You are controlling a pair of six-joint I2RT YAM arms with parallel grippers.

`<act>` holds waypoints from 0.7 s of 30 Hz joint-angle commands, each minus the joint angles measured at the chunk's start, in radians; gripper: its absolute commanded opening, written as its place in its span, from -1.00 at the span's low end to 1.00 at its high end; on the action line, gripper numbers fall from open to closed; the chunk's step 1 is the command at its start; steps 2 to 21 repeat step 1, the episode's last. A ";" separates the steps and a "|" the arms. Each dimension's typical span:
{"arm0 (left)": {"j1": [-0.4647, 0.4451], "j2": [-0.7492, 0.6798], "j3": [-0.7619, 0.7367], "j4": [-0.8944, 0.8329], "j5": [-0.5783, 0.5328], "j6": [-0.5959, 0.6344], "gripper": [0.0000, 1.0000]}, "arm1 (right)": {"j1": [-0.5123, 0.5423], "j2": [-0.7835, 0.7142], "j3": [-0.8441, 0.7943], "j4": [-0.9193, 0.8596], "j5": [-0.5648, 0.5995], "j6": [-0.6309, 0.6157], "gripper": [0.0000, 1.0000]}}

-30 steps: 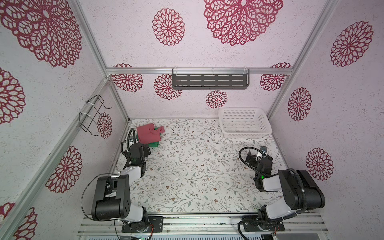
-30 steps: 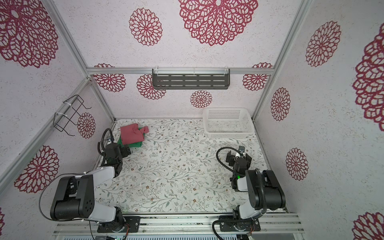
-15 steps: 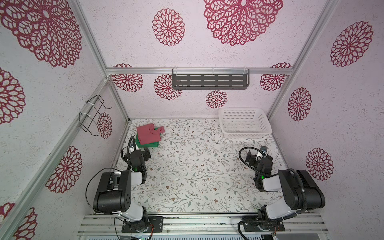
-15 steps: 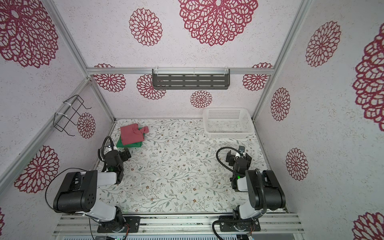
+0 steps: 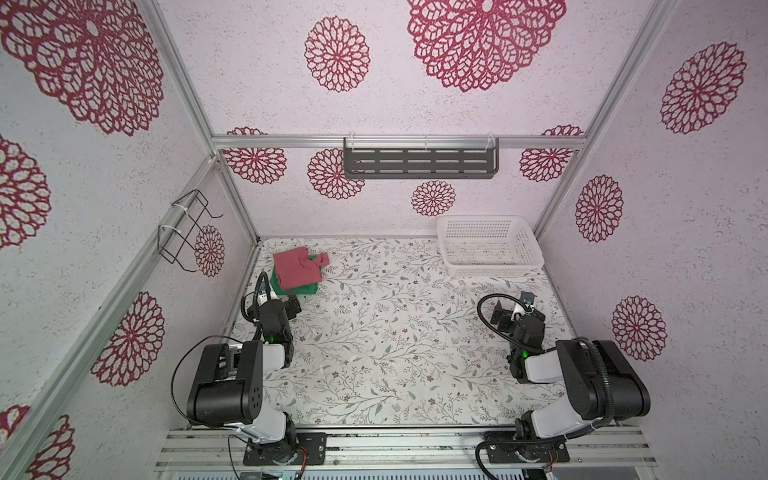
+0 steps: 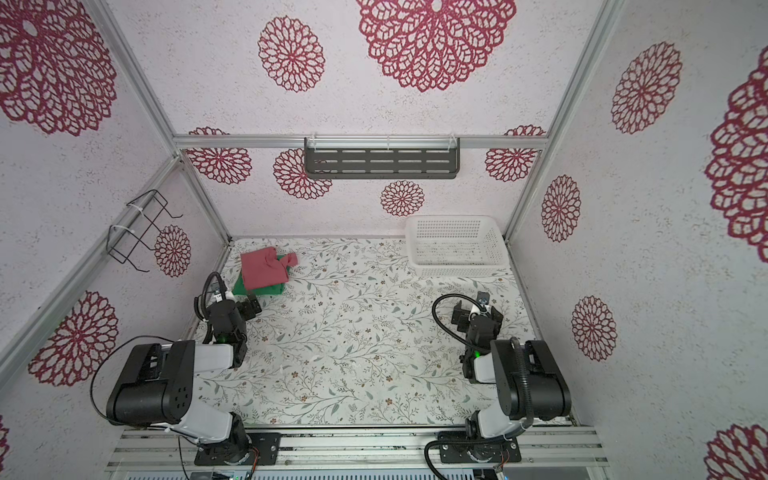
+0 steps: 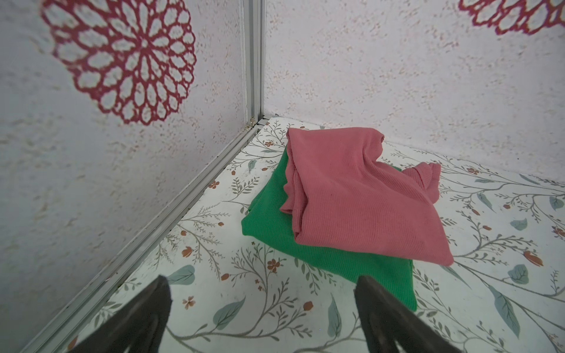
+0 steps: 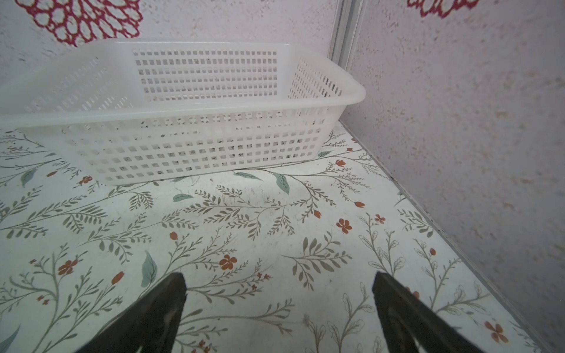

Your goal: Fold and stack the tank tops

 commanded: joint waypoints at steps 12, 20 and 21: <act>0.002 0.002 0.002 0.033 -0.010 0.006 0.95 | 0.004 -0.007 0.011 0.040 0.011 0.003 0.98; 0.002 0.002 0.002 0.033 -0.010 0.006 0.95 | 0.004 -0.007 0.011 0.040 0.011 0.003 0.98; 0.002 0.002 0.002 0.033 -0.010 0.006 0.95 | 0.004 -0.007 0.011 0.040 0.011 0.003 0.98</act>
